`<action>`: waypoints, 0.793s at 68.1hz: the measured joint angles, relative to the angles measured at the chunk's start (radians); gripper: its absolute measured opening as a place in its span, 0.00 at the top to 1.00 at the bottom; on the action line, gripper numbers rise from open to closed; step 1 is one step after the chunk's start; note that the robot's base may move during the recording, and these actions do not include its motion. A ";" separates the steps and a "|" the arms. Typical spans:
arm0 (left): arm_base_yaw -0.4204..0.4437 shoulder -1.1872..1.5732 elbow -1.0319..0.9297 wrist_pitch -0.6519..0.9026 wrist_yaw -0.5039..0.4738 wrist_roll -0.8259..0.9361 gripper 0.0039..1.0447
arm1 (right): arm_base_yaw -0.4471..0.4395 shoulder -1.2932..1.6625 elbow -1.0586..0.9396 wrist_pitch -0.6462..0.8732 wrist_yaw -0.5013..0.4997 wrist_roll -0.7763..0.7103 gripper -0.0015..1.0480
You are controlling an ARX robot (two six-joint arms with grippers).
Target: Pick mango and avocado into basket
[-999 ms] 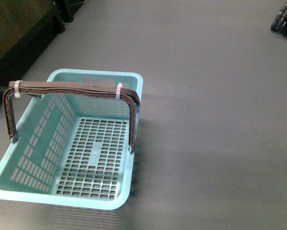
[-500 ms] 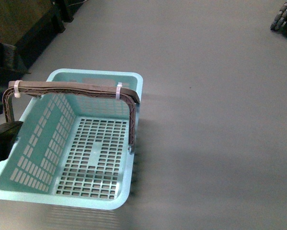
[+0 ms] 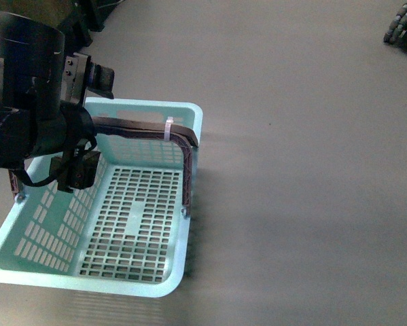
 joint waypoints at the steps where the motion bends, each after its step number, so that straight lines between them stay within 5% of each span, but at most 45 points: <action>1: 0.000 0.006 0.008 -0.001 0.000 -0.001 0.08 | 0.000 0.000 0.000 0.000 0.000 0.000 0.08; 20: 0.002 0.059 0.100 -0.025 0.000 -0.002 0.10 | 0.000 0.000 0.000 0.000 0.000 0.000 0.08; 45: 0.024 0.091 0.147 -0.109 -0.003 -0.016 0.74 | 0.000 0.000 0.000 0.000 0.000 0.000 0.08; 54: 0.033 0.055 0.119 -0.150 0.024 -0.055 0.86 | 0.000 0.000 0.000 0.000 0.000 0.000 0.08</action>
